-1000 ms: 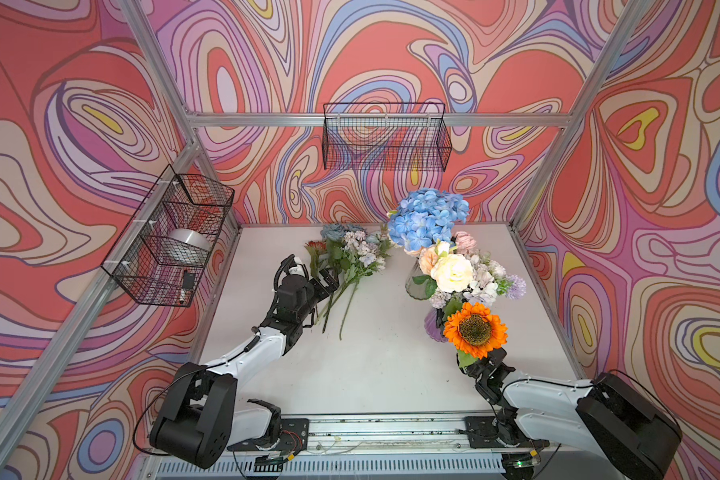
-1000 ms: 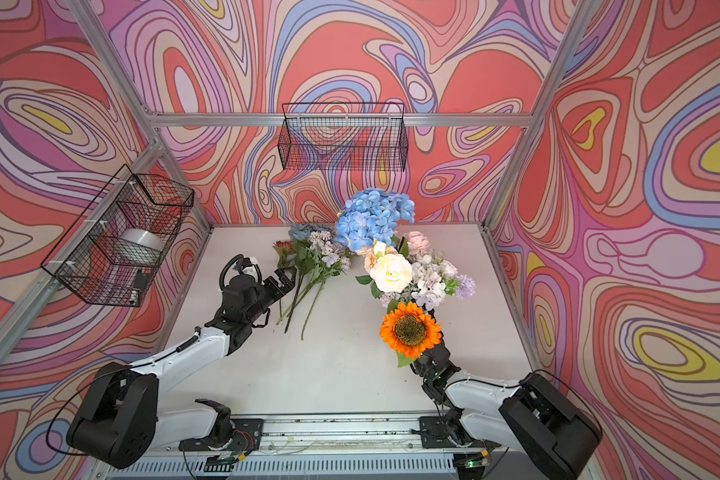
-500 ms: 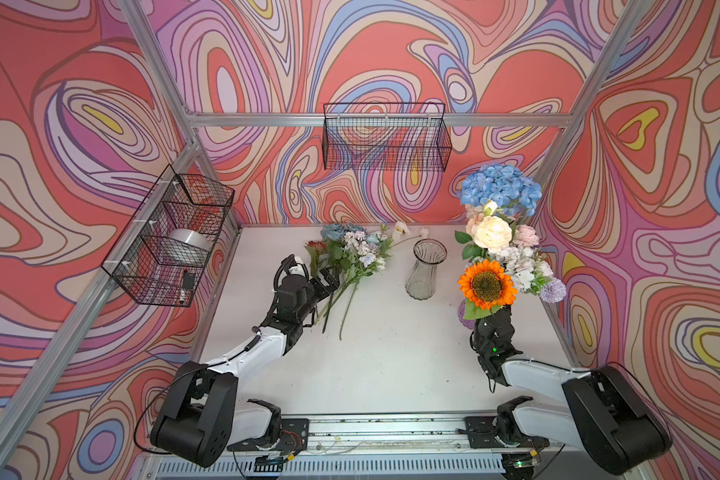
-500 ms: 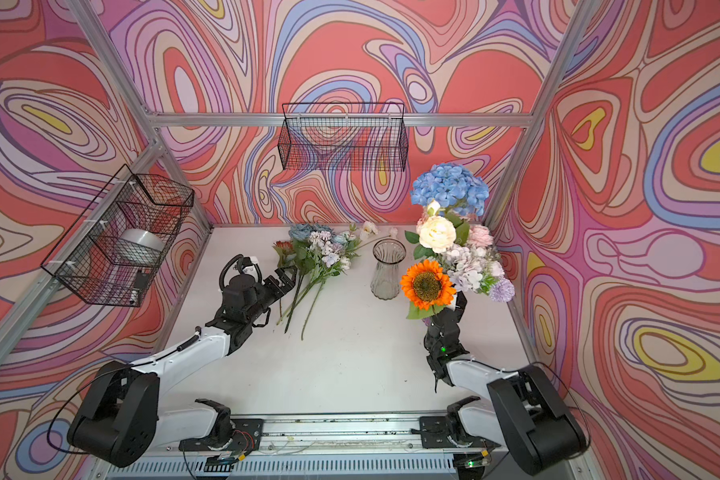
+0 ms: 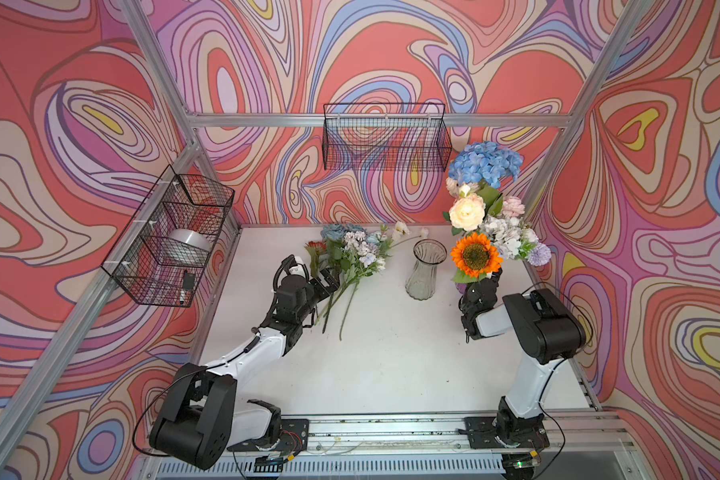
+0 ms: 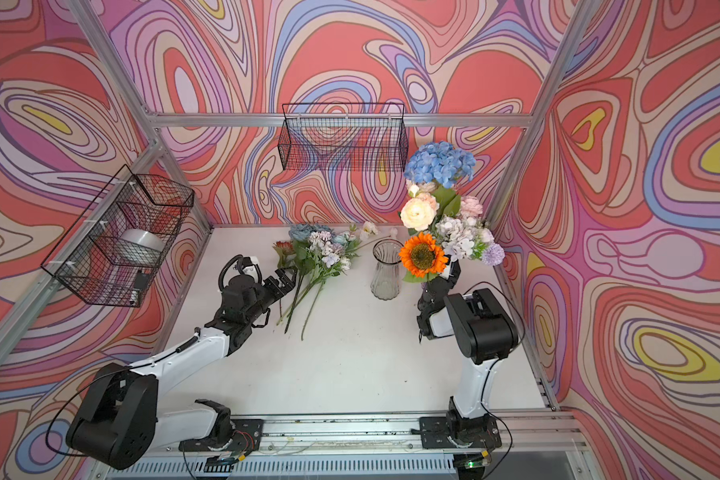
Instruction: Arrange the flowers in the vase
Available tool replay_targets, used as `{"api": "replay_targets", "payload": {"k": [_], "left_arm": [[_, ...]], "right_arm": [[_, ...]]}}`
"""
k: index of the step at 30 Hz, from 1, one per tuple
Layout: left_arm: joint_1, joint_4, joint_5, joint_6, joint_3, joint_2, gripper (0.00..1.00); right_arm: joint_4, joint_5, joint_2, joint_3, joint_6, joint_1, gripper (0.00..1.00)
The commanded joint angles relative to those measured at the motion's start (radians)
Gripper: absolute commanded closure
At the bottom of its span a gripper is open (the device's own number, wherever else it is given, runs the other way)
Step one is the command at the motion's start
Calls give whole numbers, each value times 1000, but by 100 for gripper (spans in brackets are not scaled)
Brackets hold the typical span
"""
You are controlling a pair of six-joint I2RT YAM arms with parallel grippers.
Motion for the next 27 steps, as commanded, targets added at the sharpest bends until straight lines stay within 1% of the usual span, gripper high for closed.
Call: {"api": "replay_targets", "payload": {"k": [1,4,5,6,7,8,9,13,17,19,24,27], "left_arm": [[2,-42,-8,26,22,-27,0],[2,-72,-8,36,38,-33,0],[2,-86,-9,40,47,-35,0],[2,-95,-11,44,53,-38,0],[2,-102,-14,47,57,-38,0],[2,-109,-16,48,63,-38,0],[2,-113,-17,49,69,-38,0],[2,-127,-23,55,91,-31,0],[2,-135,-39,58,100,-31,0],[3,-132,-46,56,100,-30,0],[9,-110,-43,46,95,-21,0],[10,-102,-36,44,95,-18,0]], "right_arm": [[9,-38,50,59,48,-34,55],[-50,-84,69,104,73,-61,51],[-62,-95,78,117,75,-66,48],[-73,-106,83,125,74,-67,43],[-78,-111,86,131,70,-68,35],[-82,-118,86,134,68,-67,24],[-90,-121,80,134,70,-67,16],[-124,-128,32,113,89,-67,2],[-124,-164,-52,37,98,-59,2],[-132,-160,-104,-8,89,-48,2],[-235,-155,-260,-118,122,-28,2],[-319,-162,-354,-163,131,7,2]]}}
